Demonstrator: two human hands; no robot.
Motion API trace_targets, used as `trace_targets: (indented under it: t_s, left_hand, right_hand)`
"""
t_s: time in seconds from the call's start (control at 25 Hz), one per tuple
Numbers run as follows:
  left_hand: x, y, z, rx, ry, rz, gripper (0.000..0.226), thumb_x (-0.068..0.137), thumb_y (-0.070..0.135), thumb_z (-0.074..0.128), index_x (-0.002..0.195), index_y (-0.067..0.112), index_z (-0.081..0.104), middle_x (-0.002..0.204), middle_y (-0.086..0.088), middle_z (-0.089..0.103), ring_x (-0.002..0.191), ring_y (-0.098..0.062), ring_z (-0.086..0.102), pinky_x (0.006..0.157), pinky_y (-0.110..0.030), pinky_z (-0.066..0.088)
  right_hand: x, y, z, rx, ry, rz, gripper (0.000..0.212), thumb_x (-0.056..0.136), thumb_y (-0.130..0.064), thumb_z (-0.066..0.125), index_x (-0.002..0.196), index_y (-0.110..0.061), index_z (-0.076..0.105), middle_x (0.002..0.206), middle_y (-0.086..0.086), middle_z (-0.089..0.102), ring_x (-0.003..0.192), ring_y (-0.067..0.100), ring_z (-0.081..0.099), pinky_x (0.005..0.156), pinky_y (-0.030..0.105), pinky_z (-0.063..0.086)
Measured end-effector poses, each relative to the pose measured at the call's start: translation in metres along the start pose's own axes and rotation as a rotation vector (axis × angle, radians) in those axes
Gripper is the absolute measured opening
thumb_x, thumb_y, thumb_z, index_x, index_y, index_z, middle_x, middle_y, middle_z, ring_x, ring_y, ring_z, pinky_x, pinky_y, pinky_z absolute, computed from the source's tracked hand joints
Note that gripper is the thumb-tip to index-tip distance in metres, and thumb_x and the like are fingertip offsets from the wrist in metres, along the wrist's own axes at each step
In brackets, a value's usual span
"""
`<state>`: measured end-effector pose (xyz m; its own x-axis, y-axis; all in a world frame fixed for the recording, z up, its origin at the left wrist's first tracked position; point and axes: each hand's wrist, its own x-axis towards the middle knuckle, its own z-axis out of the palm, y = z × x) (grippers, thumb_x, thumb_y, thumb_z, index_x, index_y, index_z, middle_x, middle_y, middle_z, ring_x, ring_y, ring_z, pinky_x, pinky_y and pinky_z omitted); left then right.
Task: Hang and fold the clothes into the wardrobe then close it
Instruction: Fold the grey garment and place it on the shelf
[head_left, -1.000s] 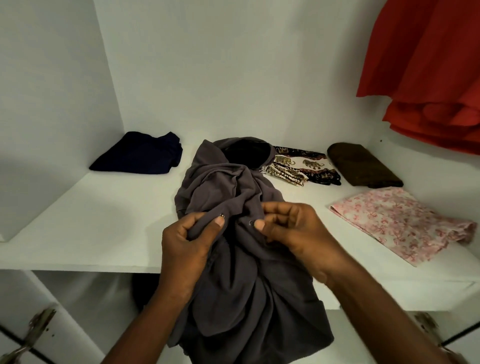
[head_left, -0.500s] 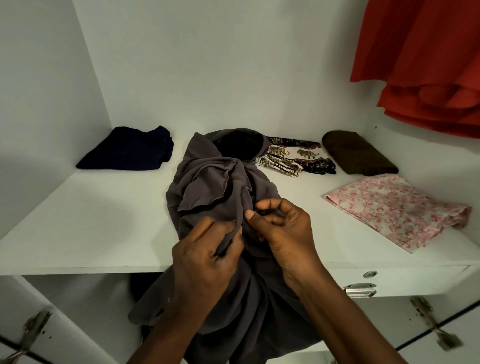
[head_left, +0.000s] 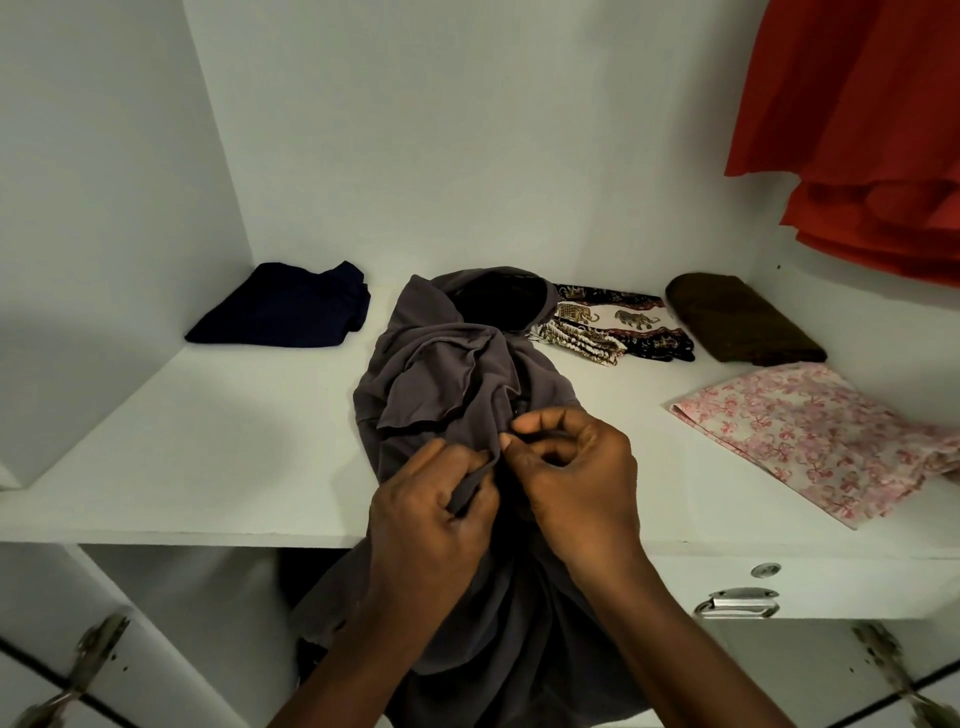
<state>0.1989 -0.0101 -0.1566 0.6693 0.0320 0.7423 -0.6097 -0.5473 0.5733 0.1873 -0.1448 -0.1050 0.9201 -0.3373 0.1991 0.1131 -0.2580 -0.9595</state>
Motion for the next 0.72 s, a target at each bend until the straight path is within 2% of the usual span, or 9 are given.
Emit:
trace_targets:
  t_s: [0.12, 0.24, 0.36, 0.44, 0.48, 0.56, 0.64, 0.72]
  left_hand:
    - [-0.005, 0.000, 0.008, 0.056, 0.020, 0.010, 0.013, 0.085, 0.010, 0.071, 0.073, 0.010, 0.065, 0.070, 0.006, 0.057, 0.060, -0.013, 0.054, 0.054, -0.034, 0.046]
    - [-0.007, -0.003, 0.014, 0.002, 0.031, -0.031, 0.014, 0.086, 0.011, 0.072, 0.074, 0.009, 0.066, 0.070, 0.006, 0.060, 0.062, -0.013, 0.057, 0.055, -0.036, 0.049]
    - [-0.003, 0.005, 0.008, -0.207, -0.022, -0.230, 0.015, 0.090, 0.031, 0.069, 0.080, 0.019, 0.070, 0.071, 0.007, 0.067, 0.065, -0.013, 0.065, 0.058, -0.032, 0.053]
    - [0.008, 0.011, 0.000, -0.348, -0.113, -0.432, 0.033, 0.089, 0.054, 0.066, 0.082, 0.022, 0.072, 0.074, 0.002, 0.072, 0.070, -0.015, 0.069, 0.064, -0.037, 0.056]
    - [0.017, 0.012, -0.003, -0.397, -0.174, -0.531, 0.043, 0.088, 0.061, 0.067, 0.082, 0.019, 0.074, 0.076, -0.003, 0.073, 0.073, -0.021, 0.071, 0.069, -0.042, 0.057]
    - [0.034, 0.012, -0.006, -0.476, -0.280, -0.695, 0.042, 0.089, 0.055, 0.070, 0.084, 0.013, 0.078, 0.083, -0.013, 0.076, 0.082, -0.030, 0.074, 0.079, -0.048, 0.060]
    - [0.046, 0.016, -0.005, -0.511, -0.274, -0.770, 0.033, 0.095, 0.037, 0.070, 0.083, 0.007, 0.078, 0.085, -0.020, 0.075, 0.083, -0.033, 0.074, 0.080, -0.046, 0.061]
    - [0.056, 0.023, -0.002, -0.570, -0.177, -0.795, 0.032, 0.098, 0.030, 0.068, 0.087, 0.001, 0.076, 0.093, -0.026, 0.074, 0.090, -0.041, 0.073, 0.085, -0.048, 0.062]
  right_hand:
    - [0.000, 0.001, 0.006, -0.053, 0.041, -0.009, 0.012, 0.082, -0.025, 0.084, 0.087, -0.031, 0.075, 0.073, -0.015, 0.074, 0.068, 0.000, 0.071, 0.071, 0.027, 0.060]
    - [-0.001, 0.002, 0.007, -0.079, 0.048, -0.045, 0.013, 0.083, -0.026, 0.083, 0.091, -0.032, 0.075, 0.076, -0.015, 0.074, 0.071, -0.003, 0.070, 0.074, 0.025, 0.059]
    - [-0.003, 0.002, 0.001, -0.116, -0.005, -0.120, 0.015, 0.087, -0.024, 0.079, 0.096, -0.033, 0.071, 0.079, -0.016, 0.073, 0.077, -0.005, 0.069, 0.072, 0.015, 0.054]
    - [-0.005, -0.001, -0.004, -0.152, -0.102, -0.239, 0.022, 0.089, -0.019, 0.075, 0.104, -0.033, 0.067, 0.088, -0.017, 0.073, 0.086, -0.005, 0.068, 0.077, 0.013, 0.053]
    - [-0.006, -0.002, -0.007, -0.170, -0.167, -0.303, 0.028, 0.090, -0.014, 0.073, 0.110, -0.032, 0.064, 0.094, -0.016, 0.072, 0.092, -0.005, 0.068, 0.080, 0.012, 0.052]
    - [-0.007, -0.004, -0.014, -0.168, -0.298, -0.382, 0.042, 0.089, -0.006, 0.070, 0.121, -0.029, 0.057, 0.102, -0.015, 0.069, 0.099, -0.002, 0.066, 0.086, 0.012, 0.051]
    - [-0.004, -0.006, -0.022, -0.226, -0.337, -0.404, 0.051, 0.085, -0.007, 0.070, 0.125, -0.032, 0.050, 0.104, -0.016, 0.063, 0.100, 0.003, 0.063, 0.085, 0.018, 0.052]
    - [0.008, -0.007, -0.036, -0.544, -0.266, -0.461, 0.048, 0.083, -0.015, 0.068, 0.121, -0.039, 0.048, 0.102, -0.016, 0.060, 0.094, 0.005, 0.060, 0.079, 0.026, 0.052]
